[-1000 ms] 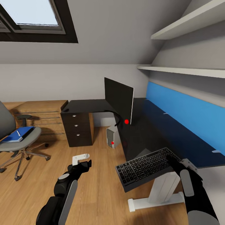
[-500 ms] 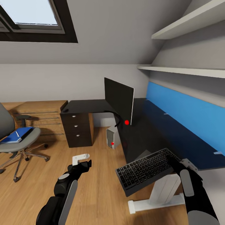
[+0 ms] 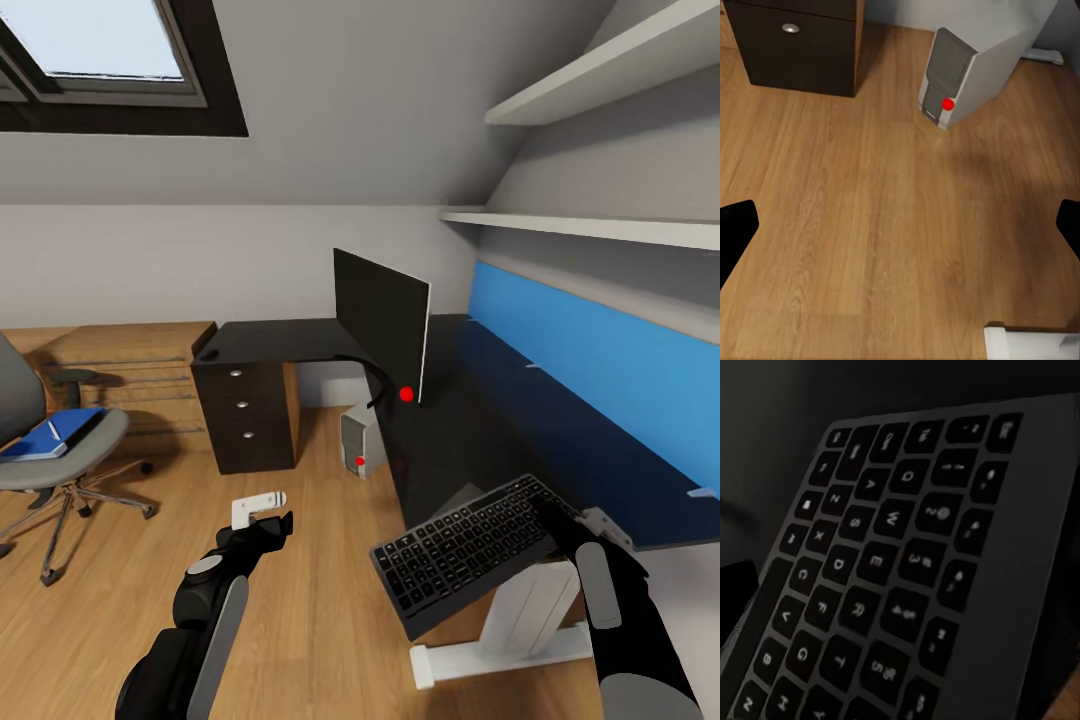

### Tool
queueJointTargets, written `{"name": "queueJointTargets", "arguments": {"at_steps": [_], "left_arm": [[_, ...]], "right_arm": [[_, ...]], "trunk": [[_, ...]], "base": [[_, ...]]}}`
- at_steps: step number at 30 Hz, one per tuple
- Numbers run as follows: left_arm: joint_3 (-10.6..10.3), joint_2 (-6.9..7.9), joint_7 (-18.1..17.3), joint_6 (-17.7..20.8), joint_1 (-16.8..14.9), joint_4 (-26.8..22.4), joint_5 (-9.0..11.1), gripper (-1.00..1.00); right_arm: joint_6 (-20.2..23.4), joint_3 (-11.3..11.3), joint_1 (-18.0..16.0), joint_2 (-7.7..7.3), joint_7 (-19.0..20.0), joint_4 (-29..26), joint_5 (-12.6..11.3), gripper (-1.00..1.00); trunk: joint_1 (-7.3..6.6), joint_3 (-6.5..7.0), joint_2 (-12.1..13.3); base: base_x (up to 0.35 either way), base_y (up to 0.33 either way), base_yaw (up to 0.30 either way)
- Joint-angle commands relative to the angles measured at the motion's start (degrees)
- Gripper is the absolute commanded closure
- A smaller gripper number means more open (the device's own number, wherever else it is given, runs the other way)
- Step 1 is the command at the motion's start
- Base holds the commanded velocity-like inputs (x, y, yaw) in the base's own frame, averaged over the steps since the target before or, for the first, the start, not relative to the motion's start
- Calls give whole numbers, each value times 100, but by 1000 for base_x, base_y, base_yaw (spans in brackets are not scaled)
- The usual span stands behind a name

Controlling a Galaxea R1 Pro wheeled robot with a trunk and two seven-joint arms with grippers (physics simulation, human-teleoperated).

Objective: In the bedroom, organize the workspace by keeping the computer under the desk, ensuring the monitor is on the desk, placing the keyboard on the desk next to the monitor, placing the mouse on the desk next to the keyboard, moving the folder from the swivel chair onto the desk next to the mouse, stacking the notebook on top of the folder with the pen on top of the notebook, and positioning the swivel chair next to the desk.

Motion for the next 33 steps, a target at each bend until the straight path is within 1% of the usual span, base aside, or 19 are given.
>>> {"name": "queueJointTargets", "arguments": {"at_steps": [1,10,20,33], "left_arm": [[-6,1,52,19,-4,-6,60,-100],[-9,1,52,19,-4,-7,60,-100],[-20,0,52,25,-4,-6,60,-100],[-23,0,52,28,-4,2,60,-100]], "right_arm": [[20,-9,-5,4,-38,-10,-61,-100],[20,-5,-5,4,-37,-10,-56,-100],[20,-5,-5,3,-37,-10,-54,-100],[20,-4,-5,4,-37,-10,-54,-100]], "trunk": [[2,-6,-3],[2,-6,-3],[2,-6,-3],[2,-6,-3]], "base": [[205,0,0],[91,0,0],[201,0,0],[9,0,0]]}}
